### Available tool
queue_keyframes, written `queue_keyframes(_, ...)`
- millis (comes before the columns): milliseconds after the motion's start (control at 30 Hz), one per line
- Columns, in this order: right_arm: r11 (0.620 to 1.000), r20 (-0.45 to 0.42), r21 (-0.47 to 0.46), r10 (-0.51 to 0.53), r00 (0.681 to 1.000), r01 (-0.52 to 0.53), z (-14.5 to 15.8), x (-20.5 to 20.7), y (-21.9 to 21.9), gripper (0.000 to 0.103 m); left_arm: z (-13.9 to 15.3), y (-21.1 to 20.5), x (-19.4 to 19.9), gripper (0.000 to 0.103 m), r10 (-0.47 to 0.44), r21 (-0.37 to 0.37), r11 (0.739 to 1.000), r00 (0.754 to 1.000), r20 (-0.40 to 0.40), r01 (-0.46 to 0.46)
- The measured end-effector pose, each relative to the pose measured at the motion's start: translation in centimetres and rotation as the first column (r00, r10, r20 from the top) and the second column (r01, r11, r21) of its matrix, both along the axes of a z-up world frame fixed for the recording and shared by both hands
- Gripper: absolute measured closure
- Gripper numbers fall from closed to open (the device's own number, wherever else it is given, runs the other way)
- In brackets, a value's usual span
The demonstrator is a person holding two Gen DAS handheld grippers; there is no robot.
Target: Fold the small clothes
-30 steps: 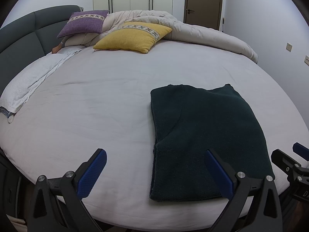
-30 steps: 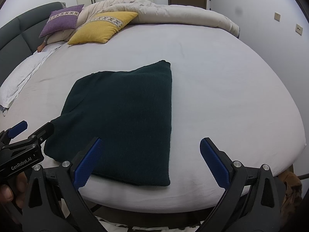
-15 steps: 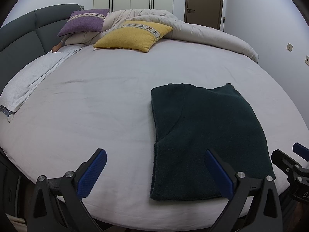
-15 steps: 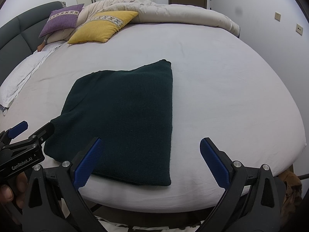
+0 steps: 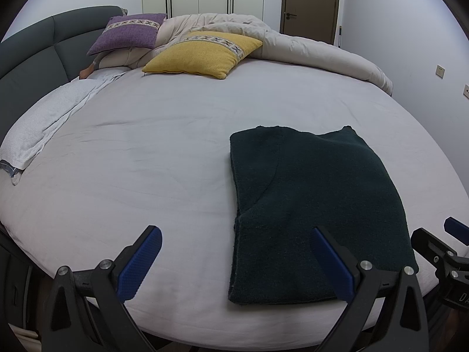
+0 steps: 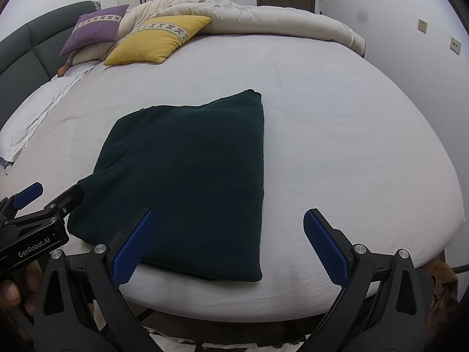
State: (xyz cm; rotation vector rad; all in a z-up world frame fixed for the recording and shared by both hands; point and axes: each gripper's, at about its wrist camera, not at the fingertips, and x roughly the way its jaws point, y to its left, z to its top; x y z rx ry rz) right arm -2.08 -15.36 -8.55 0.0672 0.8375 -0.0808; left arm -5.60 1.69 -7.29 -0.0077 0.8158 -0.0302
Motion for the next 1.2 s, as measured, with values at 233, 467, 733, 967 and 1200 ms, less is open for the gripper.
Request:
queue_keyframes(233, 1.0, -0.001, 0.0, 0.0, 1.0, 0.0, -0.09, -0.1, 0.15, 0.001, -0.08, 0.01, -0.18, 0.0, 0.003, -0.001, 1.0, 1.0, 0.0, -0.003)
queue_keyframes(467, 1.0, -0.002, 0.0, 0.0, 1.0, 0.0, -0.13, -0.12, 0.17, 0.001, -0.07, 0.07, -0.15, 0.0, 0.002, -0.001, 1.0, 1.0, 0.0, -0.002)
queue_keyframes(733, 1.0, -0.003, 0.001, 0.001, 1.0, -0.001, -0.11, -0.13, 0.18, 0.001, -0.06, 0.14, -0.1, 0.0, 0.0, 0.0, 1.0, 1.0, 0.0, 0.0)
queue_keyframes(967, 1.0, -0.003, 0.001, 0.001, 1.0, -0.001, -0.11, -0.14, 0.19, 0.001, -0.12, 0.23, -0.23, 0.0, 0.003, -0.002, 1.0, 1.0, -0.004, -0.003)
queue_keyframes(1200, 1.0, -0.004, 0.001, 0.0, 1.0, 0.0, -0.09, -0.18, 0.18, 0.001, -0.27, 0.47, -0.43, 0.0, 0.01, 0.003, 1.0, 1.0, -0.008, -0.01)
